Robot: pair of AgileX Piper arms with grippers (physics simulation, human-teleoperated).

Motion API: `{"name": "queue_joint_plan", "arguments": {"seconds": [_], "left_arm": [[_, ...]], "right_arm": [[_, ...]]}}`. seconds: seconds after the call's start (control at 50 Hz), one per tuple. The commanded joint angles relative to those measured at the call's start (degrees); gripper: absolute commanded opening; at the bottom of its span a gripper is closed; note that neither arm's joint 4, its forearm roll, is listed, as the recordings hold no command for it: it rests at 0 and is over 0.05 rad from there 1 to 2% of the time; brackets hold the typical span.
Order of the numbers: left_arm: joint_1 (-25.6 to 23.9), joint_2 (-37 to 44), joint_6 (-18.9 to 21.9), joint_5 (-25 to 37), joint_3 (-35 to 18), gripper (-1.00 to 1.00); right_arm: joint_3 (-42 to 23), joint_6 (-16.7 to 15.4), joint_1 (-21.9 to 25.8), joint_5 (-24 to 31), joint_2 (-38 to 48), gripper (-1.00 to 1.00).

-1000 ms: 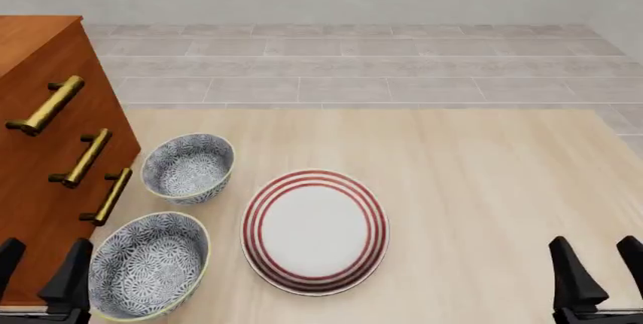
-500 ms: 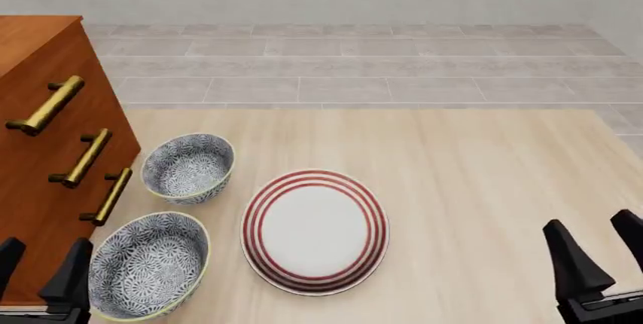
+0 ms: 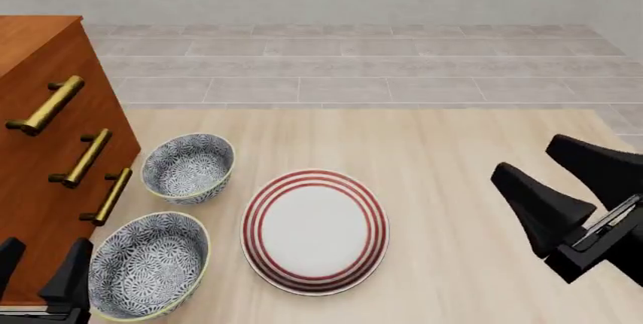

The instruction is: Put the bowl at the front on the plate.

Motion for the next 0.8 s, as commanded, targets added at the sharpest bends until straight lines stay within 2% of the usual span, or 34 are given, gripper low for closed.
{"name": "queue_joint_plan", "arguments": {"seconds": [0.02, 0.04, 0.06, 0.24, 0.26, 0.36, 0.54, 0.58, 0.6, 0.68, 0.8], "left_arm": [[0.00, 0.00, 0.00, 0.00, 0.00, 1.00], [0.00, 0.00, 0.00, 0.00, 0.00, 1.00], [0.00, 0.02, 0.00, -0.01, 0.00, 1.00], [0.00, 0.00, 0.00, 0.00, 0.00, 1.00], [0.00, 0.01, -0.01, -0.01, 0.00, 1.00], [0.01, -0.01, -0.01, 0.00, 0.00, 1.00], [-0.01, 0.01, -0.01, -0.01, 0.00, 1.00], [-0.01, 0.00, 0.00, 0.00, 0.00, 1.00], [0.00, 0.02, 0.00, -0.01, 0.00, 1.00], [0.00, -0.02, 0.00, 0.00, 0.00, 1.00], [0.01, -0.01, -0.01, 0.00, 0.00, 1.00]], "right_arm": [[-9.25, 5.58, 10.23, 5.53, 8.98, 1.00], [-9.52, 5.27, 9.99, 5.75, 9.20, 1.00], [-9.74, 7.37, 10.76, 5.87, 9.84, 1.00], [-13.08, 9.57, 13.03, 7.42, 13.42, 1.00], [-13.40, 10.92, 13.92, 7.68, 14.40, 1.00], [-15.93, 10.65, 15.48, 7.86, 17.08, 1.00], [-18.74, 13.53, 19.41, 8.91, 22.41, 1.00], [-19.23, 13.36, 19.91, 9.41, 23.79, 1.00], [-19.47, 14.72, 20.48, 9.78, 25.17, 1.00], [-19.80, 16.12, 21.72, 10.08, 27.50, 1.00], [-20.09, 16.88, 24.88, 8.97, 31.11, 1.00]]}}
